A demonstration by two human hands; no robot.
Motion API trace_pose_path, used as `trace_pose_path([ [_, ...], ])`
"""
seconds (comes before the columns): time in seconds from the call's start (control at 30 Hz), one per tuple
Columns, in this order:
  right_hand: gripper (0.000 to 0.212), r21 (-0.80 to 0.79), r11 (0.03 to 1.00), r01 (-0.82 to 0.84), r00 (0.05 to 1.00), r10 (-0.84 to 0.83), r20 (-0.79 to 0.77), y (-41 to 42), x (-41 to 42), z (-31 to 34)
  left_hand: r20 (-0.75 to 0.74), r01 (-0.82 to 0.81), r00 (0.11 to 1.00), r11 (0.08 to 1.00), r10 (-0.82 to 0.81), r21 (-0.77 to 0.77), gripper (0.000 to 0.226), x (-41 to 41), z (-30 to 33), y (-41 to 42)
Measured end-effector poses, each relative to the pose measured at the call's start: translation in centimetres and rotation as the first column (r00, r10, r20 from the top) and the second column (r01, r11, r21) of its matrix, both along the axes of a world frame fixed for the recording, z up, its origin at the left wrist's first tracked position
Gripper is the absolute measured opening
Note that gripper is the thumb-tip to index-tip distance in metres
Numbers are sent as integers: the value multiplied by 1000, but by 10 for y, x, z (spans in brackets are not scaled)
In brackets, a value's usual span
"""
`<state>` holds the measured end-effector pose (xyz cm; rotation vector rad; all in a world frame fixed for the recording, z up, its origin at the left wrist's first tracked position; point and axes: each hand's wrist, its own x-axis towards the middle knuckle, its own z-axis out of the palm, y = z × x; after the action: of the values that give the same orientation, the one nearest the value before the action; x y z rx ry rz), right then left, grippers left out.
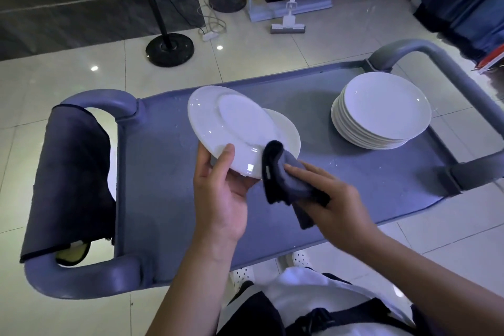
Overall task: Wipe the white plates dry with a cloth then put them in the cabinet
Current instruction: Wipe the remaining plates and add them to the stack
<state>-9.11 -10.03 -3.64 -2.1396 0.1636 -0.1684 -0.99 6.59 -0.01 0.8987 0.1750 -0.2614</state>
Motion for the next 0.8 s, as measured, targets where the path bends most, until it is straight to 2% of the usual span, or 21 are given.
trace_pose_path([
  [0.07, 60, 240, 959, 151, 981, -115, -158, -17, 6, 5, 12, 27, 1000, 999, -27, 20, 42, 2, -3, 6],
  [0.1, 47, 329, 909, 254, 954, -179, -242, -25, 11, 9, 21, 49, 999, 998, -50, 34, 43, 2, -5, 8],
  [0.17, 22, 385, 826, 413, 890, -275, -364, -45, 25, 20, 47, 114, 992, 991, -117, 69, 42, 0, -9, 10],
  [0.23, 21, 376, 787, 489, 846, -324, -423, -64, 47, 31, 62, 182, 980, 977, -190, 109, 44, -5, -13, 9],
  [0.33, 26, 457, 743, 489, 809, -191, -556, -78, 80, 60, 82, 312, 940, 934, -330, 174, 42, -14, -18, 8],
  [0.4, 25, 447, 791, 418, 792, -76, -606, -80, 93, 76, 96, 404, 897, 889, -431, 217, 38, -18, -16, 8],
  [0.5, 30, 337, 893, 298, 840, -77, -538, -74, 102, 92, 80, 464, 865, 850, -496, 248, 41, -22, -11, 8],
  [0.63, 34, 220, 965, 139, 932, -53, -358, -55, 97, 105, 86, 459, 866, 852, -492, 252, 43, -28, -9, 3],
  [0.7, 38, 164, 983, 76, 959, -27, -283, -40, 90, 104, 78, 433, 882, 864, -465, 256, 42, -31, -8, -2],
  [0.8, 49, 208, 977, -36, 969, 86, -234, -11, 76, 94, 67, 386, 907, 883, -417, 269, 40, -29, -12, -7],
])
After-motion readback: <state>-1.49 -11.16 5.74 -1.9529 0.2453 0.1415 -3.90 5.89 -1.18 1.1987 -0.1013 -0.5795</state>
